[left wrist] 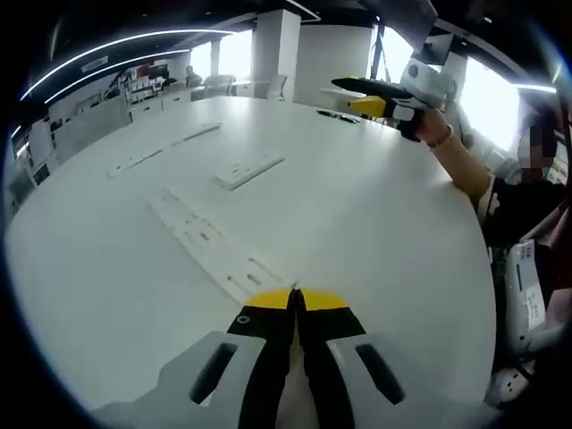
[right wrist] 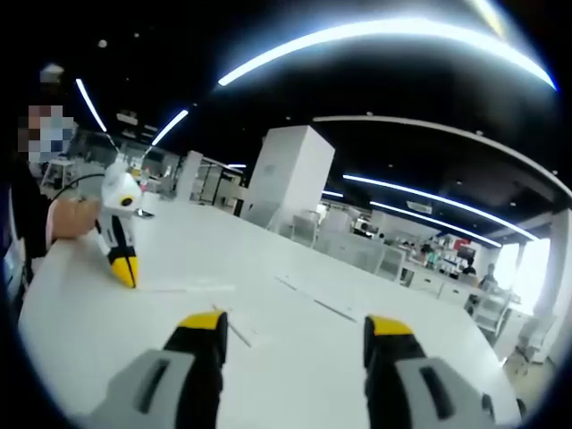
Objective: Locate the socket holder cover, grip the socket holder cover, clip it into the socket holder slot.
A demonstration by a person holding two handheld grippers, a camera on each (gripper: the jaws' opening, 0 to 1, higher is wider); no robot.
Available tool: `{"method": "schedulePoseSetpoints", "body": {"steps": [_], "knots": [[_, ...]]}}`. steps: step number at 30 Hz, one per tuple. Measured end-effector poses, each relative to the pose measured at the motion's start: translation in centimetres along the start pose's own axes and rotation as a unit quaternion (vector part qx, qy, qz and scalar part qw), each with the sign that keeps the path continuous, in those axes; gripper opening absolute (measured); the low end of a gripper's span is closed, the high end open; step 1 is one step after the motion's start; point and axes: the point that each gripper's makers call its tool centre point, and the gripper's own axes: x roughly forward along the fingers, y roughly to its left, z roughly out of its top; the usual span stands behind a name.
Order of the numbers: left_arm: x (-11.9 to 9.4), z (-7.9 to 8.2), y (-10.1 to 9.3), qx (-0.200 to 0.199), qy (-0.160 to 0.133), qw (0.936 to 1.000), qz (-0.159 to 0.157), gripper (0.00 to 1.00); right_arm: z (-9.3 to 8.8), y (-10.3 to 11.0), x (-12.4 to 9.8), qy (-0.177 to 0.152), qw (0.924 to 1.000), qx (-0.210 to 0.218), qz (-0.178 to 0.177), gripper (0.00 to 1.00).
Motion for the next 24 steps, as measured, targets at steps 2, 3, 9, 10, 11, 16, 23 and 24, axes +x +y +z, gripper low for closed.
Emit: {"method": "schedulePoseSetpoints", "body": {"steps": [2, 3, 9, 10, 11, 16, 23, 24], "knots": [[0.0, 0.0, 0.0, 0.001, 0.0, 1.0, 0.0, 0.03, 0.0, 0.0, 0.0, 0.001, 1.0, 0.0, 0.0, 0.62], [0.0, 0.0, 0.0, 0.0, 0.0, 1.0, 0.0, 0.03, 0.0, -0.1, 0.0, 0.0, 1.0, 0.0, 0.0, 0.62], [-0.1, -0.1, 0.2, 0.005, 0.002, 1.0, 0.003, 0.03, 0.1, 0.0, -0.1, -0.001, 1.0, 0.0, 0.002, 0.62], [-0.1, -0.2, 0.2, 0.005, 0.004, 1.0, 0.004, 0.03, 0.1, 0.0, -0.1, 0.0, 1.0, 0.0, 0.002, 0.62], [-0.2, -0.2, 0.3, 0.006, 0.005, 1.0, 0.004, 0.03, 0.1, 0.0, -0.1, 0.0, 1.0, -0.001, 0.002, 0.62], [-0.6, -0.7, 0.0, 0.007, 0.021, 0.9997, -0.002, 0.03, 0.0, 0.0, 0.0, 0.002, 1.0, -0.001, 0.003, 0.62], [-2.0, -0.4, 1.0, -0.024, 0.021, 0.9994, 0.013, 0.03, -0.2, 0.1, 0.0, 0.006, 1.0, -0.002, 0.003, 0.62], [-2.1, -0.5, 1.3, -0.028, 0.023, 0.9992, 0.018, 0.03, -0.2, 0.1, 0.0, 0.006, 1.0, -0.003, 0.004, 0.62]]}}
